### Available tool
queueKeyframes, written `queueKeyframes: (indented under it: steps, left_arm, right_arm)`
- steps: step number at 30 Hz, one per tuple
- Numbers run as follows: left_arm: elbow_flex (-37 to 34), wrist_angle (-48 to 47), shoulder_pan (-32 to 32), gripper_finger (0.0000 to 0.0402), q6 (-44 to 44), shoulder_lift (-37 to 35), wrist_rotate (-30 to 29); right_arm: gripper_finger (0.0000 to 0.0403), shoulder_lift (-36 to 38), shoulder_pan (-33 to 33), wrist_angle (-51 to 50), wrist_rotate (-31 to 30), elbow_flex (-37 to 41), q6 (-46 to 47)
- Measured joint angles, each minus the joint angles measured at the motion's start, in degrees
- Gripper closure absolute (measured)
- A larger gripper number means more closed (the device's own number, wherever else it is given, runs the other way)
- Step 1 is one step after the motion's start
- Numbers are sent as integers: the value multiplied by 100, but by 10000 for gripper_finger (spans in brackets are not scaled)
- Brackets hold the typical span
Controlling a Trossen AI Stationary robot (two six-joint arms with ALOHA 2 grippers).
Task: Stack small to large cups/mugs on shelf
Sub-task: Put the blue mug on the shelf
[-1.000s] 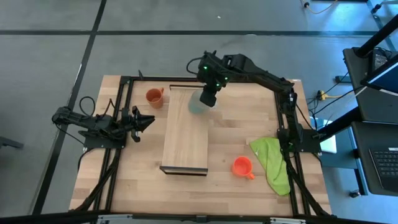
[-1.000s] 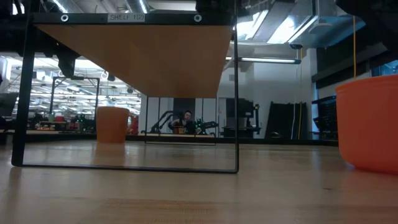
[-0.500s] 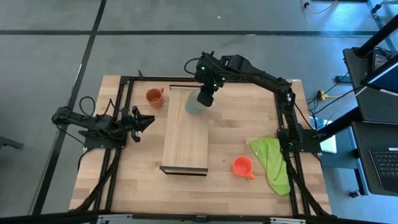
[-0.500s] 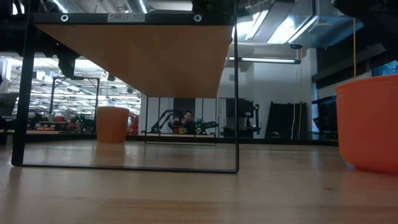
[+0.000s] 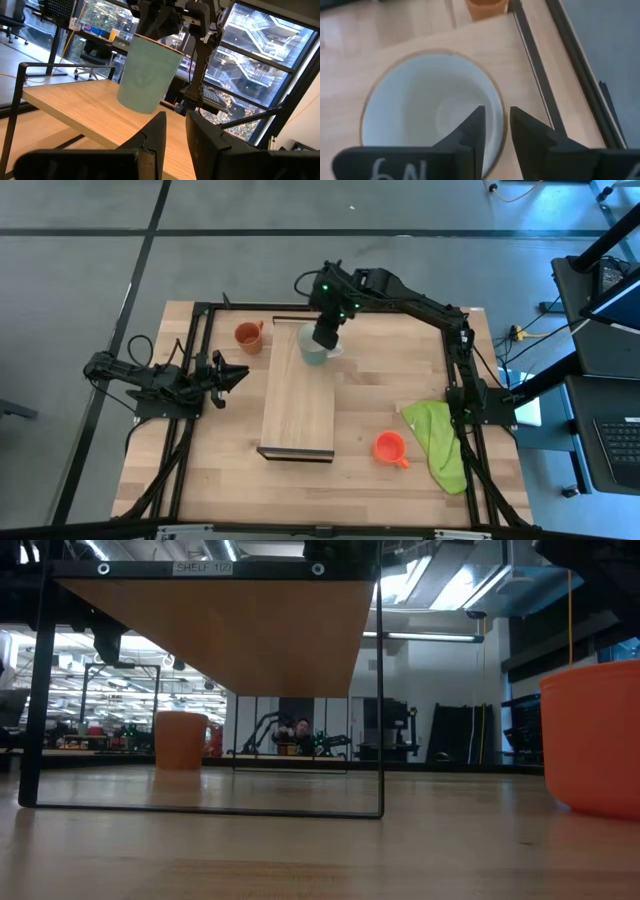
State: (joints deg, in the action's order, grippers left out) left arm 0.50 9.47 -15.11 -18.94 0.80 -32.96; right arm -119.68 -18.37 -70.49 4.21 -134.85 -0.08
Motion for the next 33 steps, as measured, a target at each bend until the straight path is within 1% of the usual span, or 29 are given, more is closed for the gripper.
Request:
queueKeyframes:
  steps: [3,12,15,19,21,23,26,28,30,33]
  left_arm:
    - [2,0,-2,333,0,0,-1]
    - [2,0,-1,333,2,0,0]
    - [2,0,-2,333,2,0,1]
    - [2,0,0,333,0,0,2]
    - [2,0,0,333,-1,0,1]
    - [2,0,0,333,-7,0,2]
    - [2,0,0,333,-44,0,2]
    - [1,0,-2,333,-44,0,4]
    - [2,1,-1,333,-44,-2,4]
    - [2,-2,0,333,-42,0,2]
  right_arm:
    - [311,0,-5,171,0,0,-2]
    - [311,0,-28,253,-4,0,-42]
    - [311,0,-26,509,-34,0,-140]
    - [311,30,-25,927,-220,-11,-189]
    - [311,66,-49,948,-252,-20,-170]
    - [311,118,-79,711,-457,-20,-175]
    - [311,184,-147,238,-1123,-20,-174]
    - [311,222,-213,-147,-1420,-20,-121]
    - [311,266,-310,-647,-1453,-20,89]
    - [311,268,-420,-1266,-1196,-18,310]
